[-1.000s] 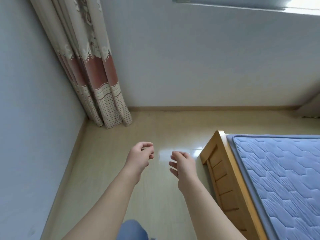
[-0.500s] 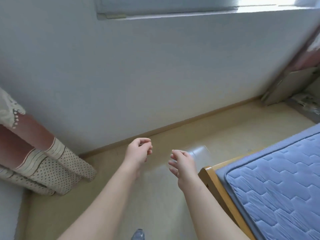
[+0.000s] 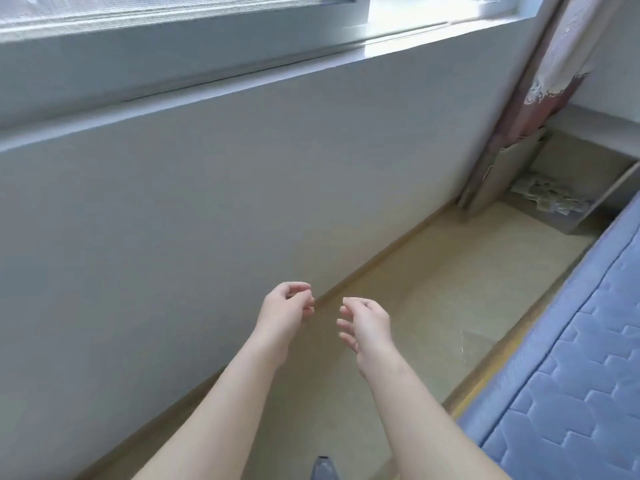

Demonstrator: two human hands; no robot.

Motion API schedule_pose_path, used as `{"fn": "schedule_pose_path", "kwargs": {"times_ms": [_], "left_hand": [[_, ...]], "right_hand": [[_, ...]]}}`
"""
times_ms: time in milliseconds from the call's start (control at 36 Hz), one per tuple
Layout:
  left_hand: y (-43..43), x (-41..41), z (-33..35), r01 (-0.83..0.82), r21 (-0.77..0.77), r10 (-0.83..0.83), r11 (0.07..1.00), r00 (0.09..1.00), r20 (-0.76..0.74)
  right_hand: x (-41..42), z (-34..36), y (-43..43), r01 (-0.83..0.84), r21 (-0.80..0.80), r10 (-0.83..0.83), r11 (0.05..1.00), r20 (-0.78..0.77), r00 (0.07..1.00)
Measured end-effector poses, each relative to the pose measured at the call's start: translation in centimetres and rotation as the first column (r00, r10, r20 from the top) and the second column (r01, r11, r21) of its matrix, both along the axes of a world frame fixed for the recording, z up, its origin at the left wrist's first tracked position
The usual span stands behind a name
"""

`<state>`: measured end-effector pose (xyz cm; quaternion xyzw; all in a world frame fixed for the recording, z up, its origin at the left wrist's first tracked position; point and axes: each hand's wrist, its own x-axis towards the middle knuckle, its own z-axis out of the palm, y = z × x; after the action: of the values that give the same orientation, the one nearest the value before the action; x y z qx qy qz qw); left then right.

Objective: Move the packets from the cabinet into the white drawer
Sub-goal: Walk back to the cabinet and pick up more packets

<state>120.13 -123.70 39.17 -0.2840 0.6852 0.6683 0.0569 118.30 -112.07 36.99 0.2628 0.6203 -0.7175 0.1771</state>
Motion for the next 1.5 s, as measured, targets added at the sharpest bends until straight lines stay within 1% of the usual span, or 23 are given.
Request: {"fn": "schedule_pose_path", "kwargs": {"times_ms": [167, 250, 417, 583, 778, 917, 1056, 1167, 1333, 1417, 1500], "left_hand": [[2.0, -11.9, -0.2, 0.066, 0.018, -0.066, 0.998, 0.998, 0.009], [3.4, -18.5, -0.9, 0.132, 0.023, -0.133, 0.991, 0.991, 0.025], [6.5, -33.4, -1.9, 0.273, 0.018, -0.273, 0.962, 0.962, -0.010], [10.8, -46.2, -1.2, 0.432, -0.031, -0.433, 0.901, 0.902, 0.001], [19.1, -56.5, -2.3, 0.605, -0.034, -0.601, 0.796, 0.796, 0.071], [26.0, -64.3, -3.7, 0.626, -0.028, -0.623, 0.779, 0.779, 0.072], [34.3, -72.0, -3.9, 0.646, -0.041, -0.642, 0.762, 0.762, 0.086], [40.8, -78.0, -3.3, 0.657, -0.041, -0.653, 0.753, 0.754, 0.069], [49.3, -86.3, -3.7, 0.684, -0.032, -0.681, 0.729, 0.729, 0.069], [53.6, -90.9, -4.8, 0.699, -0.027, -0.696, 0.714, 0.714, 0.081], [58.2, -95.9, -5.7, 0.725, -0.029, -0.723, 0.688, 0.688, 0.066]], "right_hand": [[-11.0, -0.3, 2.4, 0.079, 0.008, -0.079, 0.997, 0.023, 0.997], [-16.5, -1.2, 3.9, 0.135, 0.011, -0.135, 0.991, 0.028, 0.990], [-29.3, -2.6, 6.4, 0.258, 0.009, -0.258, 0.966, 0.022, 0.966], [-40.6, -1.7, 10.4, 0.405, 0.007, -0.404, 0.914, 0.043, 0.914], [-48.7, -2.9, 17.4, 0.588, 0.001, -0.584, 0.809, 0.113, 0.804], [-55.8, -4.0, 24.4, 0.636, -0.008, -0.631, 0.771, 0.115, 0.767], [-63.7, -3.6, 32.8, 0.638, -0.003, -0.634, 0.770, 0.106, 0.766], [-69.9, -2.6, 39.3, 0.642, 0.011, -0.641, 0.766, 0.073, 0.764], [-77.5, -2.9, 46.9, 0.658, -0.002, -0.655, 0.753, 0.098, 0.750], [-81.4, -3.7, 51.2, 0.686, 0.004, -0.683, 0.728, 0.092, 0.724], [-85.8, -4.3, 55.7, 0.732, 0.018, -0.732, 0.681, 0.058, 0.679]]}}
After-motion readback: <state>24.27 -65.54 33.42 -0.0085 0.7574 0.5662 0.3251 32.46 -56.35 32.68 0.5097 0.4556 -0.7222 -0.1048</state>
